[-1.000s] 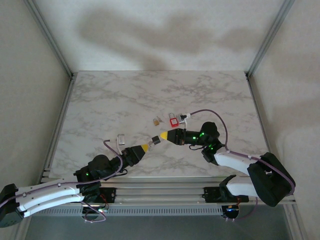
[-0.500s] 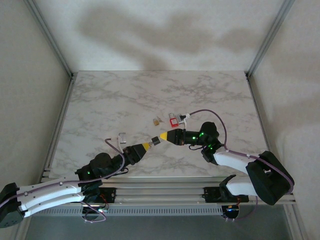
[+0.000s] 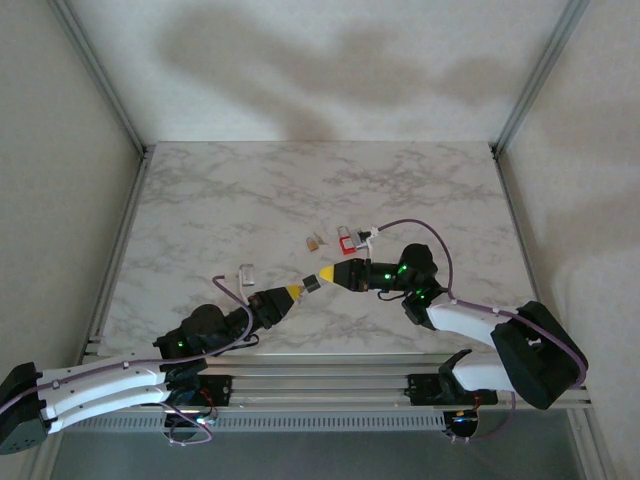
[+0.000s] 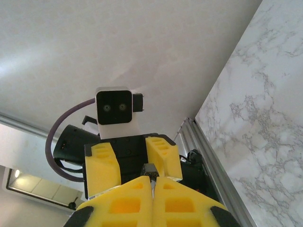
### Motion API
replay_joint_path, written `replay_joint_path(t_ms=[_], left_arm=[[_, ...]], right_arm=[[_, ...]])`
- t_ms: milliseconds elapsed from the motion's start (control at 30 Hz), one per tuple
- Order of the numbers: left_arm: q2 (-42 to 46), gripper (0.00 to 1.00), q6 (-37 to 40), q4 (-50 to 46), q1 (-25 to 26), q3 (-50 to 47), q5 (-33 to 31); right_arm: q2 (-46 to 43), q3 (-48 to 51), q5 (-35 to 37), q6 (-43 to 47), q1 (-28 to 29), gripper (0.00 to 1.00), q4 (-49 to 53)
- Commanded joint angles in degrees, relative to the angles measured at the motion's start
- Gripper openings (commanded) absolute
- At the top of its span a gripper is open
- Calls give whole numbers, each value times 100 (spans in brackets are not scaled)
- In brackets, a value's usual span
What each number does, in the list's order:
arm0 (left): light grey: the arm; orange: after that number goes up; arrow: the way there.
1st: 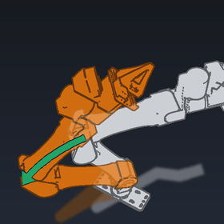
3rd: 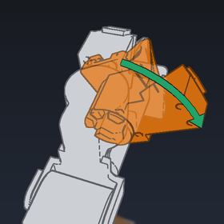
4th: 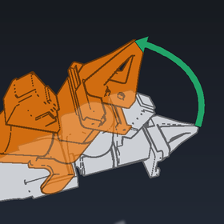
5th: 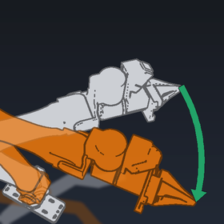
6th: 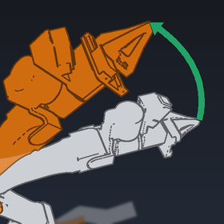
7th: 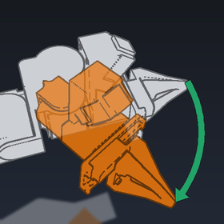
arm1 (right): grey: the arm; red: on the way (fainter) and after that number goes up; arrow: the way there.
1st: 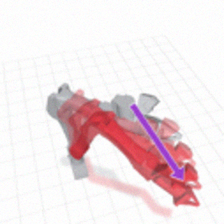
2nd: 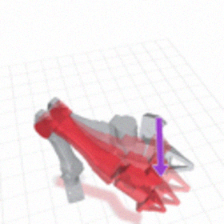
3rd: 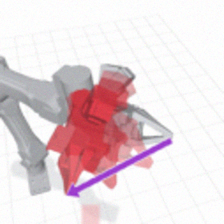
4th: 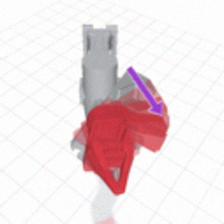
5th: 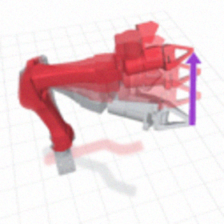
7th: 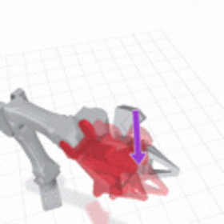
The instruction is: Lock with the key
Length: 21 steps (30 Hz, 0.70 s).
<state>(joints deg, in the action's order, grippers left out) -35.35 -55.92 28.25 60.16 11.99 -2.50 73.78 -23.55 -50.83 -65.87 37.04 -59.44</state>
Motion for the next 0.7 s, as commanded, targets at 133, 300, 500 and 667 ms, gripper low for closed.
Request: replay_joint_path(t_ms=[133,300,500,667], left_arm=[[-49,41,-24,264,-41,102,129],[-86,40,-55,345,-40,62,158],[-147,36,-86,476,-45,42,196],[-181,33,-94,524,-44,33,222]], right_arm=[[41,-79,-128,-40,80,0,-379],[41,-77,-150,-33,113,0,-386],[93,-274,-169,-22,158,0,-387],[93,-282,-165,-29,171,0,-385]])
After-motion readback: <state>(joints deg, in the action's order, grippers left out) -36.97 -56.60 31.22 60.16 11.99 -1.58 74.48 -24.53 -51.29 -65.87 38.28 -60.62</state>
